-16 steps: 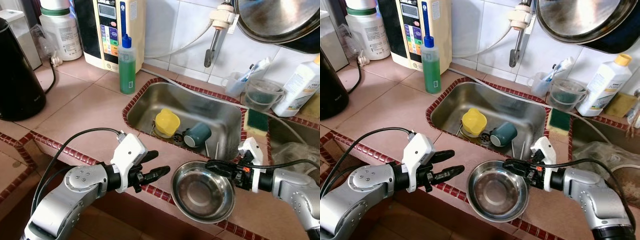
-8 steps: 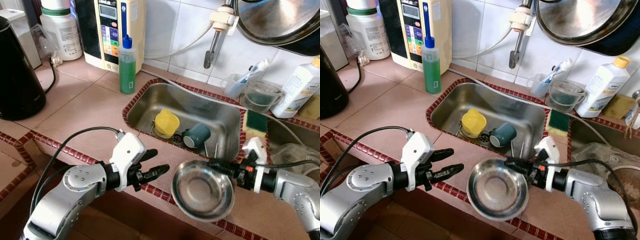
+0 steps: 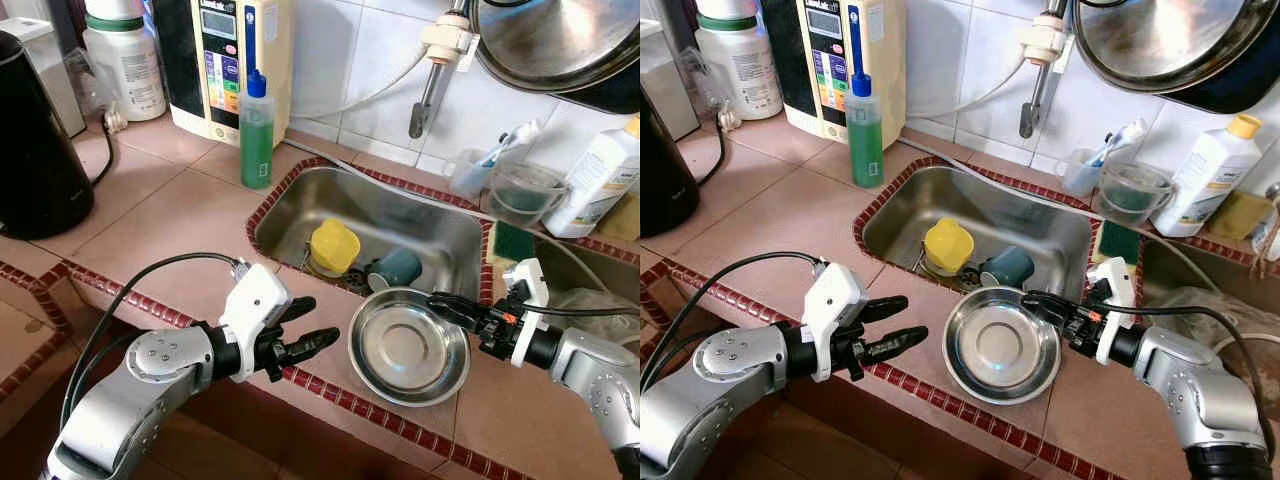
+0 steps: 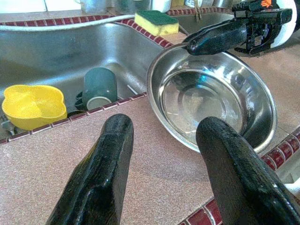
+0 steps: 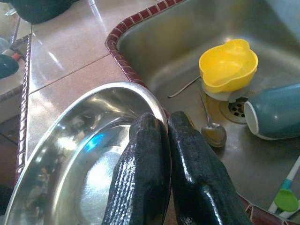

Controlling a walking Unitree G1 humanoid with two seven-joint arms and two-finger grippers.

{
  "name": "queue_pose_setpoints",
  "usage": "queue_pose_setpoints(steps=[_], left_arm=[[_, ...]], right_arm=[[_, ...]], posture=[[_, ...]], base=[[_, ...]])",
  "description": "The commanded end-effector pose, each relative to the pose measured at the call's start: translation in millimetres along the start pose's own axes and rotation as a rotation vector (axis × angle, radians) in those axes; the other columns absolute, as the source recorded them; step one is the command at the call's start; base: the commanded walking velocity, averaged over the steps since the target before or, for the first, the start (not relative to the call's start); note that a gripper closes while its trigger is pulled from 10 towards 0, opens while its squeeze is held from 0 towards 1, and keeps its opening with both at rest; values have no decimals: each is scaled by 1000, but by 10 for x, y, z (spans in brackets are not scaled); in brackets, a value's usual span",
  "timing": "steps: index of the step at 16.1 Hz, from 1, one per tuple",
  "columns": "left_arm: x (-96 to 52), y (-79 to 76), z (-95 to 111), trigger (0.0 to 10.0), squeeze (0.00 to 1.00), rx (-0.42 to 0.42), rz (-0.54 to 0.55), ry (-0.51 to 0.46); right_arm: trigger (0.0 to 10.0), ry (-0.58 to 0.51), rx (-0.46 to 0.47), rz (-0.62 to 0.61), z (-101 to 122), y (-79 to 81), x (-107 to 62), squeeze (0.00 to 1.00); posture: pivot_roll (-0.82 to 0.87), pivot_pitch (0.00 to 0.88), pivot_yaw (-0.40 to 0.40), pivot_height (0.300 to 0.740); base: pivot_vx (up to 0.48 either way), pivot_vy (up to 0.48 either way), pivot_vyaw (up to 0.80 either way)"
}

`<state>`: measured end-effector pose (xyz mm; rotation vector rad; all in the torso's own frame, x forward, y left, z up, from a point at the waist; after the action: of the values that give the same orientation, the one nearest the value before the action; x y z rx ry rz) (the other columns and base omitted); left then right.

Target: Kitchen organization

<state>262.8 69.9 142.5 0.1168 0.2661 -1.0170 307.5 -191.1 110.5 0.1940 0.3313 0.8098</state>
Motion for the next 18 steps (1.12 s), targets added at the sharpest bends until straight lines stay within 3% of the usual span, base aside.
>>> queue_pose_setpoints(steps=[1, 2, 3, 4, 5, 6, 10, 18], left_arm=[[-11, 34, 40, 10000, 0, 14, 11, -10], [-12, 25, 33, 10000, 0, 9, 13, -9], [-12, 17, 34, 10000, 0, 8, 12, -9], [-12, 8, 41, 10000, 0, 5, 12, -11], [-14, 6, 42, 10000, 0, 4, 13, -12], [-27, 3, 44, 10000, 0, -1, 16, -12], [-47, 8, 47, 10000, 0, -3, 20, -10], [-54, 31, 93, 10000, 0, -12, 35, -17]], right_arm=[[1255, 13, -11, -20, -22, -28, -21, 0], [4235, 58, -25, -35, -133, -42, -20, 0], [8196, 81, -29, -42, -185, -49, -20, 0], [10000, 121, -45, -55, -272, -61, -19, 678], [10000, 136, -45, -57, -310, -64, -19, 678], [10000, 160, -43, -62, -371, -70, -19, 1000], [10000, 179, -50, -46, -390, -62, -22, 1000], [10000, 127, -104, -39, -191, -105, 104, 1000]], posture=[[-29, 0, -112, 732], [-29, 0, -113, 732], [-28, 0, -115, 732], [-27, 0, -116, 732], [-26, 0, -116, 732], [-23, 0, -116, 732], [-20, 0, -115, 732], [-16, 19, -98, 732]], base=[[0, 0, 0], [0, 0, 0], [0, 0, 0], [0, 0, 0], [0, 0, 0], [0, 0, 0], [0, 0, 0], [0, 0, 0]])
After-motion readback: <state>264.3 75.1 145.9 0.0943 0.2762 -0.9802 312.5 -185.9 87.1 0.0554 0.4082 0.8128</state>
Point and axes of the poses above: a point about 5 cm out from each wrist's last joint towards the gripper, its own x axis pointing out of the wrist towards the gripper, its own z axis along the axis of the wrist's last joint, y = z × x, the point moved 5 cm from there along x, pointing out of the wrist towards the gripper, and after that the axes turned 1 degree about -x, right-handed, at the moved point
